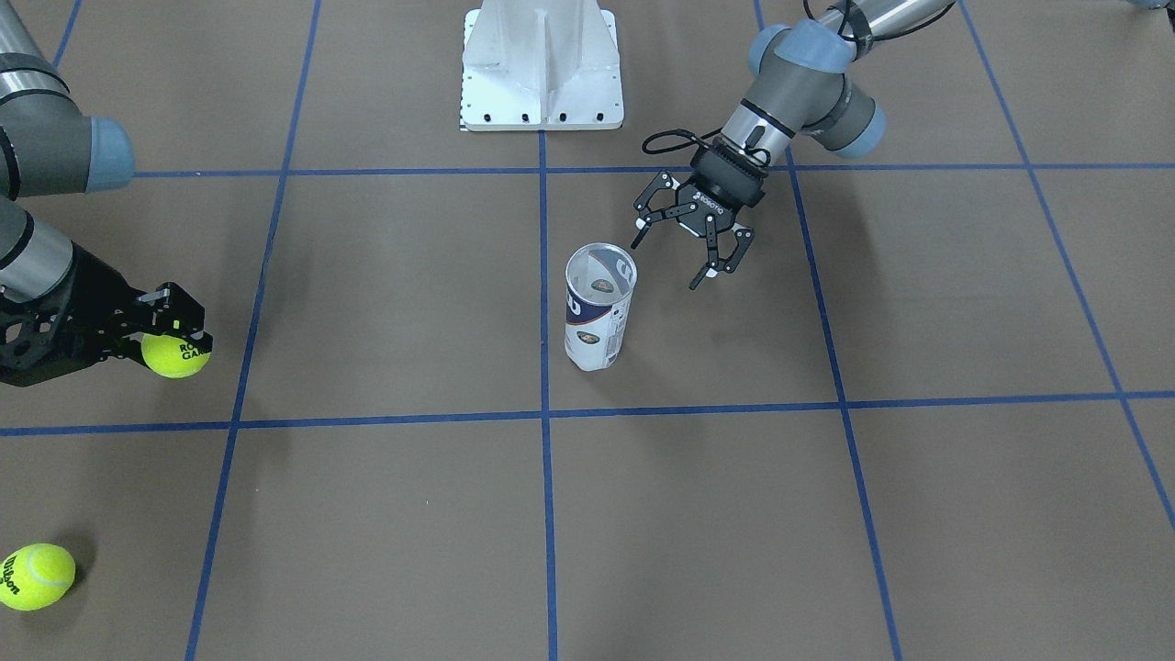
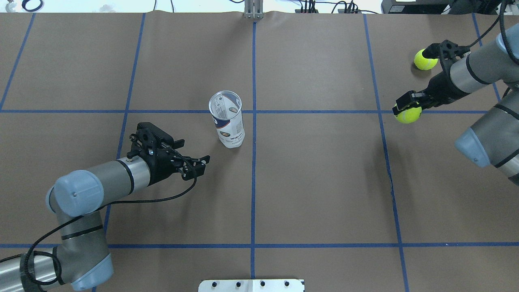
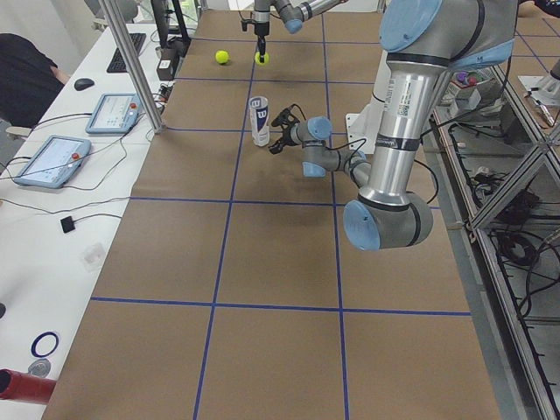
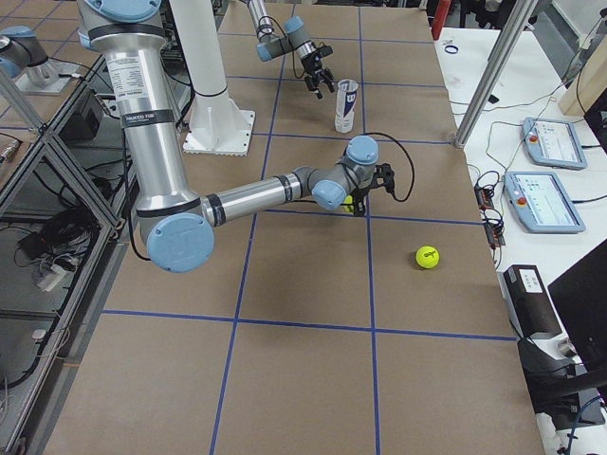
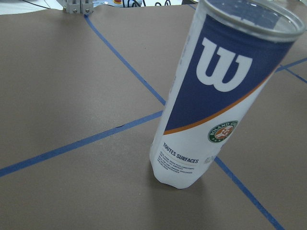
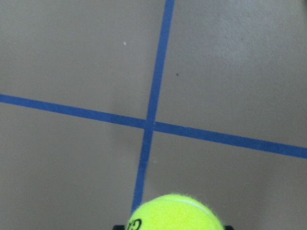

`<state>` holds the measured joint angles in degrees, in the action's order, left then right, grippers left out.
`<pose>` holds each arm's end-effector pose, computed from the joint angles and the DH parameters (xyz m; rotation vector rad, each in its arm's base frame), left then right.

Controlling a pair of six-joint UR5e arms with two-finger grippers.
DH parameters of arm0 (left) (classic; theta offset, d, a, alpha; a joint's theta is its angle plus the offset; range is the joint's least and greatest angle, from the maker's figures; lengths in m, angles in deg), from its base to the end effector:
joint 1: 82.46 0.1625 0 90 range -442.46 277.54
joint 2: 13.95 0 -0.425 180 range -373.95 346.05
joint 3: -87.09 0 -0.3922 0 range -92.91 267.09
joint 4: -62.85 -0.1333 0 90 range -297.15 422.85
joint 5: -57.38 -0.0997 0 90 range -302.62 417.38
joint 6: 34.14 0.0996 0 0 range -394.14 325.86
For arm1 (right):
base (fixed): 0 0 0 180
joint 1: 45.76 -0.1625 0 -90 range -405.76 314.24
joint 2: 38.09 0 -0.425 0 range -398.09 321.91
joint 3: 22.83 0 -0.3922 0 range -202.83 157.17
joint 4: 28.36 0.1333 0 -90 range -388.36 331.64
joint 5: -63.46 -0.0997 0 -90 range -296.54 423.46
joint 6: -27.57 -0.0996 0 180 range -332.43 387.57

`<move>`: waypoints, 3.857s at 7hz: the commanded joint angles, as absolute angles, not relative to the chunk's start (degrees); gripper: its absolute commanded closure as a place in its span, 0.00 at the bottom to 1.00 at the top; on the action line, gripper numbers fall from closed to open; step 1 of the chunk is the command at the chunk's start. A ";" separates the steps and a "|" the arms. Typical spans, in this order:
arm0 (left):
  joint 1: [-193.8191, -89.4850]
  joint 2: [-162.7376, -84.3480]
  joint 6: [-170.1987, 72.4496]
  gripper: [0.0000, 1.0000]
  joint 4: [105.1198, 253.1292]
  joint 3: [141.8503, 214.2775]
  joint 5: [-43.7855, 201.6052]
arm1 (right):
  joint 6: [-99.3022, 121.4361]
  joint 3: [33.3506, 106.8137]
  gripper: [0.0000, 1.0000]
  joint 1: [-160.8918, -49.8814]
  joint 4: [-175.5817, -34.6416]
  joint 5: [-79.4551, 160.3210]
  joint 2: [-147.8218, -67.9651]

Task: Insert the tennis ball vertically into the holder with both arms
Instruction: 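Lift the yellow ball with the right gripper while the left gripper holds the can, then carry the ball toward the can with the right gripper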

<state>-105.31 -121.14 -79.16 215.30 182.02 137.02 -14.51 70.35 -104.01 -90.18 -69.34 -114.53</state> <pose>0.4904 -0.3707 0.3309 0.9436 1.1403 0.1798 -0.2586 -0.5426 0.4440 0.1712 -1.0109 -0.1284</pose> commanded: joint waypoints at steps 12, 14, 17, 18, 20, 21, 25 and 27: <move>-101.35 -132.51 -72.38 0.01 219.54 168.67 120.15 | -27.98 72.45 1.00 -103.06 -90.42 -69.53 -105.59; -101.35 -132.60 -72.38 0.01 220.52 168.57 118.99 | -27.98 72.45 1.00 -102.88 -90.42 -69.52 -105.59; -101.18 -134.35 -72.46 0.01 220.52 167.26 118.90 | -27.98 72.45 1.00 -102.80 -90.42 -69.52 -105.59; -101.18 -136.01 -72.46 0.01 220.52 165.25 118.90 | -27.98 72.45 1.00 -102.80 -90.42 -69.52 -105.50; -101.26 -136.29 -72.38 0.01 220.52 164.79 118.46 | -27.98 72.54 1.00 -102.71 -90.42 -69.52 -105.32; -101.26 -136.29 -72.38 0.01 220.52 164.79 118.46 | -27.98 72.54 1.00 -102.62 -90.42 -69.52 -105.24; -101.35 -136.38 -72.46 0.01 220.52 164.44 118.46 | -27.98 73.67 1.00 -102.36 -90.42 -69.52 -105.06; -101.44 -137.16 -72.46 0.01 220.52 163.92 118.37 | -29.02 74.38 1.00 -101.66 -90.42 -69.52 -105.06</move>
<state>-101.38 -136.62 -72.46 220.52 164.30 118.40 -28.27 73.97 -102.12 -90.42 -69.56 -105.10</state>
